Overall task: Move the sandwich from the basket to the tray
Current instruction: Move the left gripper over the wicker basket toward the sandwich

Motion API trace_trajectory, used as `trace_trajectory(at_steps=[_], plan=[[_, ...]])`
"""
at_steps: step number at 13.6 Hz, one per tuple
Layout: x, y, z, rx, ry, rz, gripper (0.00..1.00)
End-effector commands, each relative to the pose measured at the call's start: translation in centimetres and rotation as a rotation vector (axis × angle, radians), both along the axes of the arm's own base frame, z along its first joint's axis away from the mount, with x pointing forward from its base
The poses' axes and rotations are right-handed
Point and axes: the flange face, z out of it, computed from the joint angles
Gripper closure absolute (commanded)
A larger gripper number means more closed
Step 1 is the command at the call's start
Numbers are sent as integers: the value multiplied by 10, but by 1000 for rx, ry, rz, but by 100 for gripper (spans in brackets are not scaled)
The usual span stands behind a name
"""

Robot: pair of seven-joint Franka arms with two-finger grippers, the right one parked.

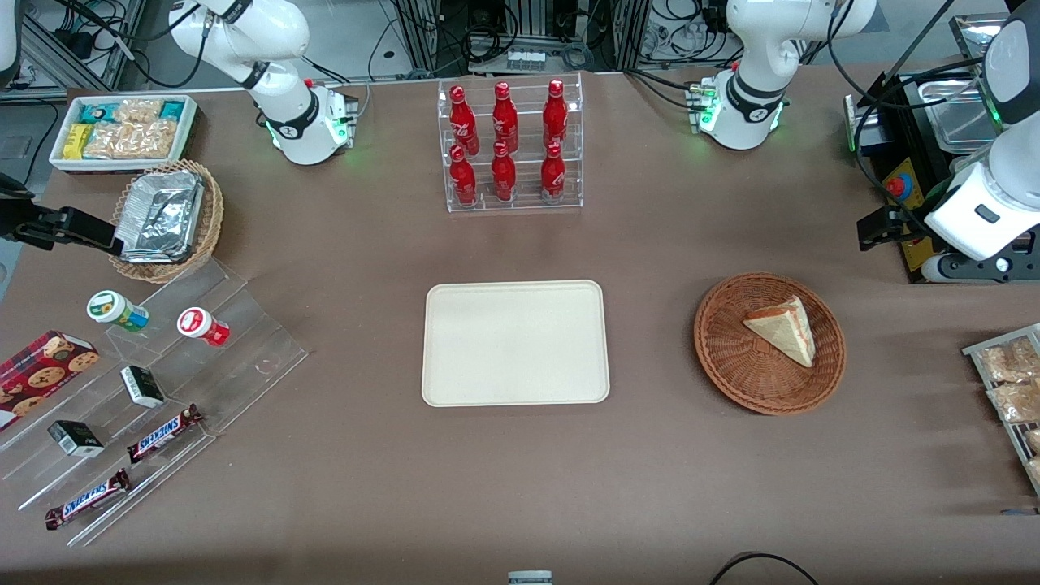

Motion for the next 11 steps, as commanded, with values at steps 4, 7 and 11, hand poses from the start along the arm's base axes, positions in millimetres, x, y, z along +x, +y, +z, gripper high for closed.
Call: trace_trajectory(at_steps=[4,7,11], plan=[[10,-2,-20,25,24,9,0],[14,4,-64,49,39,148,0],[4,4,-139,56,-29,422,0]])
